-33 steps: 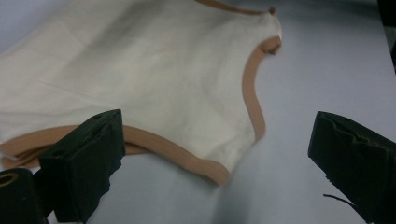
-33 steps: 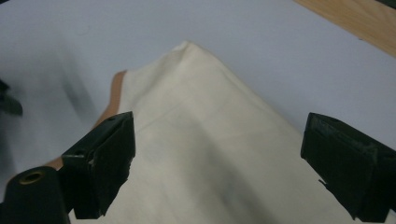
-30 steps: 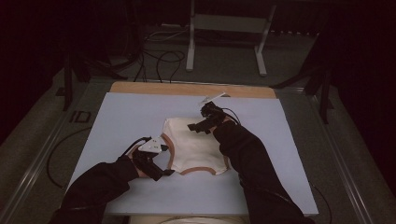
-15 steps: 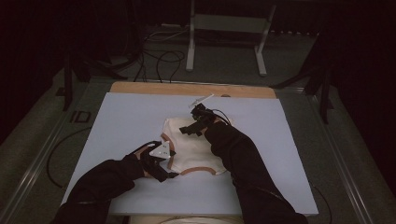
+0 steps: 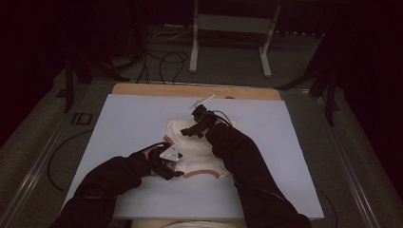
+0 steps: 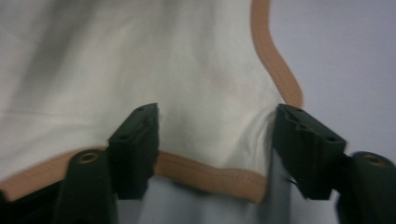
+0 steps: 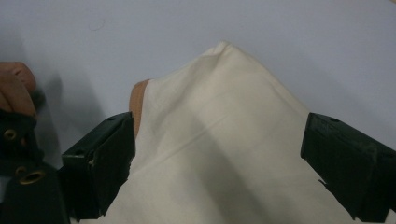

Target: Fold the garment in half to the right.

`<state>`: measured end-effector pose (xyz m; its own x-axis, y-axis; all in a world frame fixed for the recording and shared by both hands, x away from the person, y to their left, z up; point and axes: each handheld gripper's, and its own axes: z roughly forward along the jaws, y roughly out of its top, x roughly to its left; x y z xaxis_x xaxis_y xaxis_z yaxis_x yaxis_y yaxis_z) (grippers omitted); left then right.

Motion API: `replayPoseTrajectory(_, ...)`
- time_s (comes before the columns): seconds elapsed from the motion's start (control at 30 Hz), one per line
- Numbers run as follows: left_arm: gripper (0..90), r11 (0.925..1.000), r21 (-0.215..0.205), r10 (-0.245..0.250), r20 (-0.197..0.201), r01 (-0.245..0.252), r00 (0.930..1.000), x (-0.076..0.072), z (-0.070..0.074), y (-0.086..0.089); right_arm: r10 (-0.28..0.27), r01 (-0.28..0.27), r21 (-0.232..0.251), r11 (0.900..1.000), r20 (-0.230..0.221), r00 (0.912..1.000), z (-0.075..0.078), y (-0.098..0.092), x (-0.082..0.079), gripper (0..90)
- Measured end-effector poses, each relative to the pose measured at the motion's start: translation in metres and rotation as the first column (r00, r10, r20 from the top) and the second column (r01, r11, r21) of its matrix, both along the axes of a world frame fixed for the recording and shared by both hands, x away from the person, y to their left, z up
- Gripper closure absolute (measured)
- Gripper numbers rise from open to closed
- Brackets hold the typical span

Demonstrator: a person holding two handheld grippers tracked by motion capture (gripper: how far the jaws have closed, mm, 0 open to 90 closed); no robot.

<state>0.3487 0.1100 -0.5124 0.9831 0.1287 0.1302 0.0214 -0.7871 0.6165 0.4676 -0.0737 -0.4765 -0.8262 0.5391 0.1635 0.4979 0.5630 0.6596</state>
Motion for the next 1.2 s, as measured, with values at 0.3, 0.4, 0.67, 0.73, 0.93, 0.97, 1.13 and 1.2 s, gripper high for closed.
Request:
replayPoseTrajectory(0.3, 58.6, 0.9987, -0.017, 0.048, 0.002, -0.048, 0.9989, 0.007, 0.000, -0.002, 0.007, -0.007, -0.005, 1.000, -0.013, 0.9999, -0.002, 0.011, 0.002, 10.3)
replayPoseTrajectory(0.4, 70.3, 0.9982, -0.026, 0.054, -0.014, -0.055, 0.9984, 0.008, -0.001, -0.002, 0.013, -0.014, -0.003, 1.000, -0.010, 0.9999, -0.004, 0.014, 0.005, 10.3)
replayPoseTrajectory(0.67, 83.7, 0.9947, -0.041, 0.092, -0.055, -0.094, 0.9943, 0.010, -0.003, -0.003, 0.019, -0.019, -0.001, 1.000, -0.011, 0.9998, -0.010, 0.023, 0.012, 12.0)
replayPoseTrajectory(0.73, 85.2, 0.9933, -0.048, 0.102, -0.062, -0.105, 0.9928, 0.010, -0.003, -0.002, 0.015, -0.015, -0.008, 1.000, -0.005, 0.9999, -0.011, 0.026, 0.014, 12.0)
replayPoseTrajectory(0.93, 86.4, 0.9881, -0.068, 0.135, -0.052, -0.138, 0.9895, 0.005, -0.005, -0.002, -0.045, 0.045, -0.013, 0.999, 0.000, 0.9990, -0.011, 0.035, 0.023, 11.9)
replayPoseTrajectory(0.97, 86.5, 0.9879, -0.068, 0.136, -0.048, -0.139, 0.9896, 0.004, -0.005, -0.002, -0.056, 0.057, -0.015, 0.998, 0.008, 0.9984, -0.012, 0.036, 0.025, 11.9)
replayPoseTrajectory(1.13, 86.8, 0.9872, -0.064, 0.143, -0.046, -0.146, 0.9886, 0.004, -0.005, -0.002, -0.095, 0.095, -0.013, 0.995, -0.002, 0.9955, -0.013, 0.048, 0.034, 14.2)
replayPoseTrajectory(1.2, 86.7, 0.9874, -0.066, 0.142, -0.041, -0.144, 0.9891, 0.003, -0.005, -0.002, -0.092, 0.092, -0.022, 0.995, 0.009, 0.9957, -0.014, 0.053, 0.034, 21.7)
